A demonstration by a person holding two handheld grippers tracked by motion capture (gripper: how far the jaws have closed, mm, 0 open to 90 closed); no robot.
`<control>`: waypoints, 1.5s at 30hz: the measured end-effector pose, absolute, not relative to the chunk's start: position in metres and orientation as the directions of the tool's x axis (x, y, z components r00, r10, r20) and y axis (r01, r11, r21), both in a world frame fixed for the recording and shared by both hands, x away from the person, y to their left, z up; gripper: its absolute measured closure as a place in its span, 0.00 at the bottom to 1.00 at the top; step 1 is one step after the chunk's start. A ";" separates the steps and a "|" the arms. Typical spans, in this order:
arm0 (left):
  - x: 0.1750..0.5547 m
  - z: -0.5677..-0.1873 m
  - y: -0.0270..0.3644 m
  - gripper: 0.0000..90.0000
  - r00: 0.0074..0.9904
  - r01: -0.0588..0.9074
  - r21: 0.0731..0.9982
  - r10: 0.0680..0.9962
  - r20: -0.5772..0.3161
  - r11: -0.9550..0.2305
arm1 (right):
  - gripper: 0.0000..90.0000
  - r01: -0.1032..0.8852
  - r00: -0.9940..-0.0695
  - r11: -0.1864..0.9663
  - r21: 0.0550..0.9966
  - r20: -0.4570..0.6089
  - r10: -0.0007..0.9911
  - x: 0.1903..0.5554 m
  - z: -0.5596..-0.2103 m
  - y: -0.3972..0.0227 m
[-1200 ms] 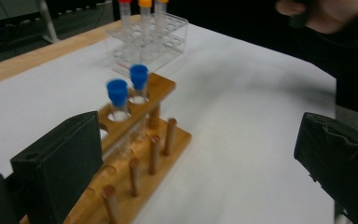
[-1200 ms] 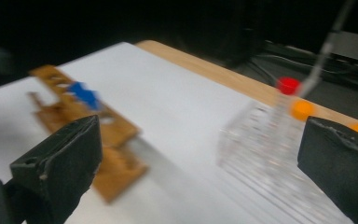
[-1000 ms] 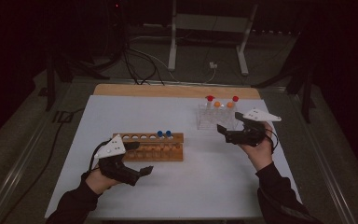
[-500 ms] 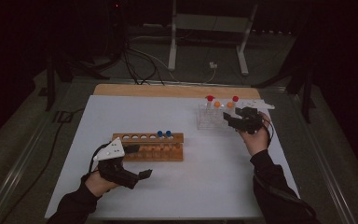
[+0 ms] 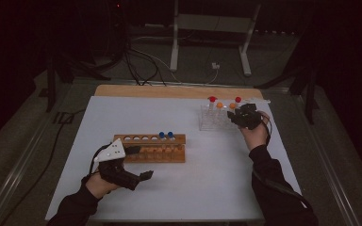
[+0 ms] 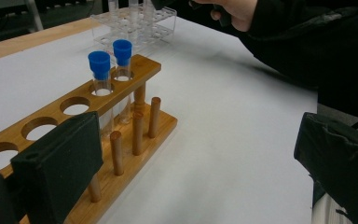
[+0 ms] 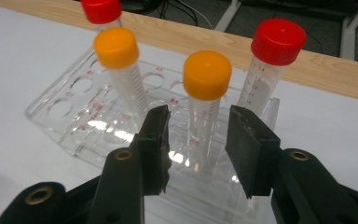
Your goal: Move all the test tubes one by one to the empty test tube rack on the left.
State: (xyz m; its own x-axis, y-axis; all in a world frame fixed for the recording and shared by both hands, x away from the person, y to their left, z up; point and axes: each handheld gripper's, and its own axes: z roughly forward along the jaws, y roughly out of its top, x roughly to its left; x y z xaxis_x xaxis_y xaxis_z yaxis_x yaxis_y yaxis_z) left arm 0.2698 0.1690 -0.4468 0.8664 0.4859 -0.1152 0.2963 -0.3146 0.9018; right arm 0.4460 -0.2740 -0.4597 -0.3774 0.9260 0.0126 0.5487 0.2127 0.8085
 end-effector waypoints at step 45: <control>0.271 -0.445 0.165 0.02 0.872 0.306 0.897 0.472 -0.130 -0.320 | 0.83 0.417 -0.489 0.277 0.866 -0.043 0.871 0.401 -0.400 -0.260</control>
State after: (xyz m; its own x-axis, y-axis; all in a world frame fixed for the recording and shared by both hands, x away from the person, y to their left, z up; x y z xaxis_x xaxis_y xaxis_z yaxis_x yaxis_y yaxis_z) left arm 0.2713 0.1655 -0.4445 0.8722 0.4715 -0.1300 0.3064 -0.3195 0.8967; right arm 0.4009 -0.2597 -0.4002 -0.4889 0.8713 -0.0431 0.4172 0.2769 0.8656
